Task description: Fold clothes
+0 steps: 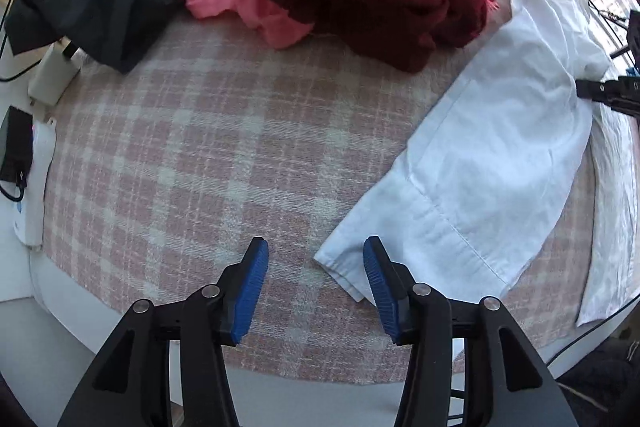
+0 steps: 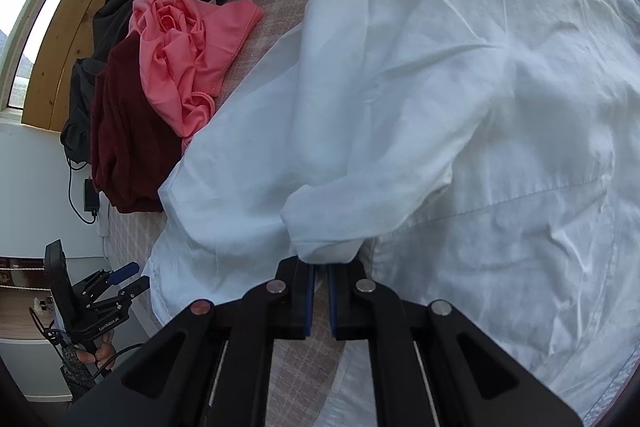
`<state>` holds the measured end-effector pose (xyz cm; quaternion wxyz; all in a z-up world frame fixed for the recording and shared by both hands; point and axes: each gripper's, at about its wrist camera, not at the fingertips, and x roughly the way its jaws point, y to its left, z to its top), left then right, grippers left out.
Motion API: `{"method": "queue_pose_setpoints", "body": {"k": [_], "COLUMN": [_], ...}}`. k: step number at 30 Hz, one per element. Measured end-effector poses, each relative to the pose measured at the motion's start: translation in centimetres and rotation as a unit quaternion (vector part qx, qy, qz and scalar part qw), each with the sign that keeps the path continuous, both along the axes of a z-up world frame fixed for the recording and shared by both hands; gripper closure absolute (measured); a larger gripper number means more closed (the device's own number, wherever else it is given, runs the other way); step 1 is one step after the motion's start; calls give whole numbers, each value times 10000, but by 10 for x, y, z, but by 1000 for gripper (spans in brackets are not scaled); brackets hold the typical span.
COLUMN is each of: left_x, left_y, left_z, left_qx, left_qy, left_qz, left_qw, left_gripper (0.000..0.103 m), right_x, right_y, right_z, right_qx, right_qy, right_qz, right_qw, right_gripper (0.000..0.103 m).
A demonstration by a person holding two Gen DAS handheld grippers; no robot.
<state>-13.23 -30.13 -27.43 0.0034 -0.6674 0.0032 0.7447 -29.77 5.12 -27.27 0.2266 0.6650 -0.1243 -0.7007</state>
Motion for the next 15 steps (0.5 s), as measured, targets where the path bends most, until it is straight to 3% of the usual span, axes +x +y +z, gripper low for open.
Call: {"method": "queue_pose_setpoints", "body": {"k": [7,12,15], "left_x": [4,1,2], "left_y": [18,11,0], "left_z": [3,3,11], "left_qx": [-148,33,253], "left_qy": [-6,-51,17], "left_qz": [-493,-360,-181], "left_qw": [9987,9993,9995], "left_gripper": [77,99,102], "right_x": [3,5,6], "right_y": [1,0,-1], "right_z": [-6,-7,-8], "right_qx": [69,143,162], "right_qy": [-41,-20,-18], "right_qz": [-28,-39,-37], "right_qw": [10000,9999,9999], "right_gripper": [97,97,97]}}
